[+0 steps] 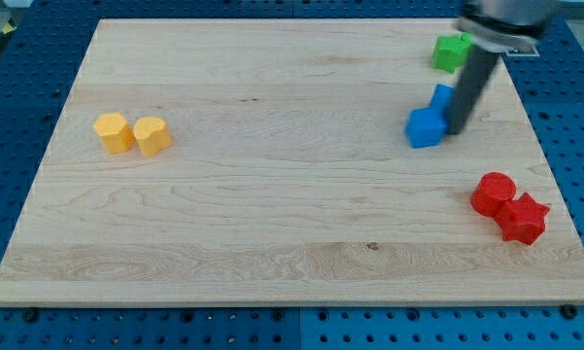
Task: Place the blue triangle to the top right of blue cube
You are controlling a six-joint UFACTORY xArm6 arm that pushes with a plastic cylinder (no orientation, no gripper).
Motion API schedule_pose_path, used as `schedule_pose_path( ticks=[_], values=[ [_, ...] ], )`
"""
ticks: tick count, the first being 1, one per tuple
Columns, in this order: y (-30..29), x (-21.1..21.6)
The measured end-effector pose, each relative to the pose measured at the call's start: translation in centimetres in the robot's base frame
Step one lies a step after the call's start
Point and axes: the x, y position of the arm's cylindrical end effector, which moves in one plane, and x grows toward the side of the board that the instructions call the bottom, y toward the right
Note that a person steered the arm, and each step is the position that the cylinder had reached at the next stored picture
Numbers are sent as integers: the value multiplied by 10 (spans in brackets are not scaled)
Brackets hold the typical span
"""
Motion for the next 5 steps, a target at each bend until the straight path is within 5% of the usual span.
schedule_pose_path(
  ticks=[1, 2, 5],
  values=[
    [-66, -3],
    [-69, -3],
    [90, -10]
  ],
)
